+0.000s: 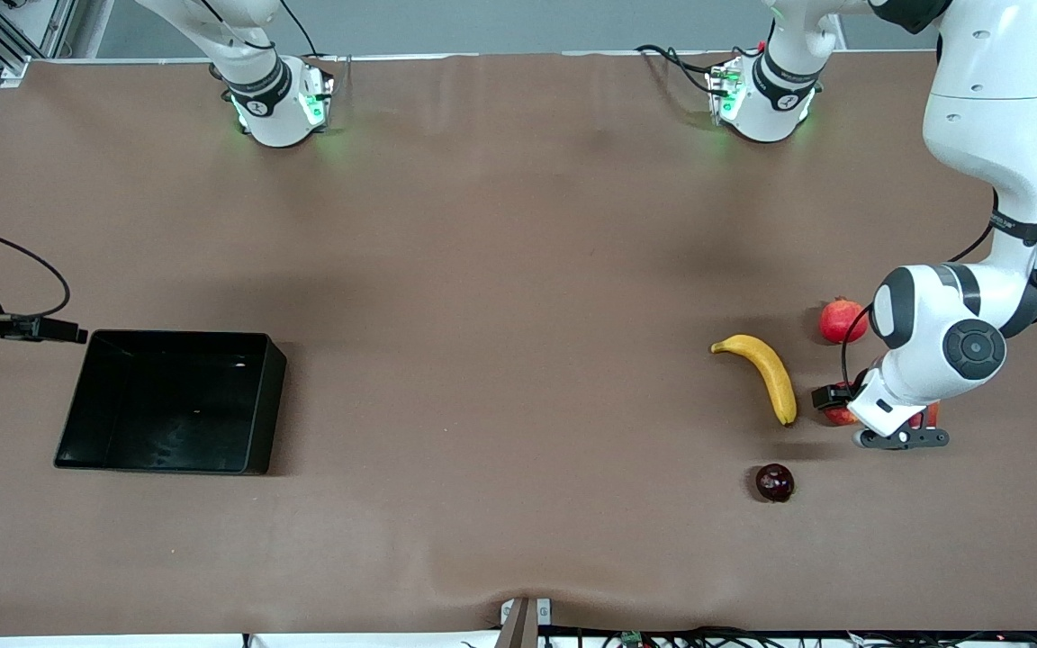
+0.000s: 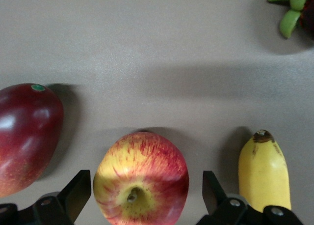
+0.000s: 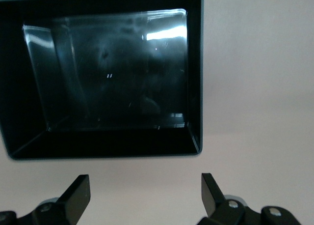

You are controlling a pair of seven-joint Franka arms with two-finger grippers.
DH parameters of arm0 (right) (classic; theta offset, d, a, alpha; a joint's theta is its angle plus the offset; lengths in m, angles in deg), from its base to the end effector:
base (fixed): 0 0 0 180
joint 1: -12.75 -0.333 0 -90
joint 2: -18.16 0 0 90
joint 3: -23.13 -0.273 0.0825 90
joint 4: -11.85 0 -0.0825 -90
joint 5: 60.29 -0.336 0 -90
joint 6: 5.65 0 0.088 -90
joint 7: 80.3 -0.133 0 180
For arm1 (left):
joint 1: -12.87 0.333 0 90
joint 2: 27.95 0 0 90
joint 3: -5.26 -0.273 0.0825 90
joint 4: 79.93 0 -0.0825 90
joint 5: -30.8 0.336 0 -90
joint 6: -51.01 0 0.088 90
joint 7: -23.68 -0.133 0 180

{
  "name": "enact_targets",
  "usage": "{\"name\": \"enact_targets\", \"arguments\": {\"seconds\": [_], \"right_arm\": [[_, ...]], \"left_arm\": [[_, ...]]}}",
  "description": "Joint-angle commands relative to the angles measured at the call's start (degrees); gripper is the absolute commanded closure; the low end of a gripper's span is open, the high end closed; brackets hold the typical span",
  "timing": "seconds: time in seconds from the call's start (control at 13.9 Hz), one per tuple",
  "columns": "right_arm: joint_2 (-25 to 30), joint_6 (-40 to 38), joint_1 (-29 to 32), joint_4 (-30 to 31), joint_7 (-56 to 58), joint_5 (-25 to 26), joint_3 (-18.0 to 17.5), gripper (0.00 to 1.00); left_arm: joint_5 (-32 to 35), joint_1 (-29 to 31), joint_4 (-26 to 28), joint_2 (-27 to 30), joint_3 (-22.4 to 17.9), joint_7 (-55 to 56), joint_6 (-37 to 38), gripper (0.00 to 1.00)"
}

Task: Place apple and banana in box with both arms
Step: 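Grasp the striped apple with the left gripper while the right gripper grips the tray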

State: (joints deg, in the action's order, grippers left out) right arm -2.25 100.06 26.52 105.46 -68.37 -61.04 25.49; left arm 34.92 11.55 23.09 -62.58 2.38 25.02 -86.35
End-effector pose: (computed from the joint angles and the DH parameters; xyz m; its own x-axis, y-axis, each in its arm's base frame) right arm 0.5589 -0.1583 0.3545 0.9872 -0.0734 -0.1416 -0.0781 -0.9966 -0.0275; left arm 0.5976 0.0170 0.1851 0.9999 -0.0110 -0.0055 -0.0114 -0.9970 -0.0770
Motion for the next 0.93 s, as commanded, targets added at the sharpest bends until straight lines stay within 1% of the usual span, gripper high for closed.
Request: {"name": "enact_targets", "arguments": {"seconds": [0.0,0.07,0.14,0.22,0.29,0.36,0.43,0.5,0.57,0.65,0.72,0.86], "right_arm": [[-2.2,4.2,0.9,-0.3,0.9,0.6,-0.8,0.00],[-2.8,5.0,1.0,-0.3,0.9,0.6,-0.8,0.00],[-3.7,5.1,1.7,-0.2,0.7,0.5,-0.8,0.00],[-5.5,5.4,3.0,-0.3,0.7,0.0,-0.9,0.00],[-7.9,6.7,4.1,-0.7,0.9,-0.4,-0.9,0.00],[-10.0,9.4,4.6,-0.8,1.1,-0.5,-0.9,0.00],[-10.4,10.8,4.6,-0.8,1.9,-0.4,-0.9,0.00],[-10.4,11.0,4.7,-0.8,2.1,-0.4,-0.9,0.00],[-10.6,11.3,4.7,-0.9,2.1,-0.5,-0.9,0.00],[-11.0,12.4,4.7,-0.9,2.1,-0.5,-0.9,0.00],[-11.7,13.9,4.7,-0.8,2.1,-0.5,-0.9,0.00],[-12.2,14.3,4.8,-0.8,2.0,-0.6,-1.0,0.00]], "left_arm": [[-0.9,1.0,0.0,-0.2,0.3,-1.7,-0.7,0.00],[-0.8,1.1,0.0,-0.3,0.2,-1.7,-0.7,0.01],[-0.6,1.1,0.0,-0.5,0.2,-1.8,-0.7,0.07],[-0.5,1.4,0.0,-0.5,0.2,-2.2,-0.7,0.18],[-0.5,1.6,-0.1,-0.5,0.3,-2.8,-0.7,0.30],[-0.5,1.6,-0.3,-0.4,0.2,-3.0,-0.6,0.44],[-0.5,1.6,-0.4,-0.3,0.3,-3.0,-0.5,0.59],[-0.5,1.4,-0.4,-0.3,0.3,-3.0,-0.5,0.79],[-0.5,1.4,-0.4,-0.2,0.2,-3.1,-0.5,0.94],[-0.4,1.3,-0.5,0.0,0.2,-3.1,-0.4,1.00],[-0.4,1.3,-0.5,0.3,0.2,-3.1,-0.4,1.00],[-0.5,1.2,-1.3,1.0,0.3,-2.8,0.2,1.00]]}}
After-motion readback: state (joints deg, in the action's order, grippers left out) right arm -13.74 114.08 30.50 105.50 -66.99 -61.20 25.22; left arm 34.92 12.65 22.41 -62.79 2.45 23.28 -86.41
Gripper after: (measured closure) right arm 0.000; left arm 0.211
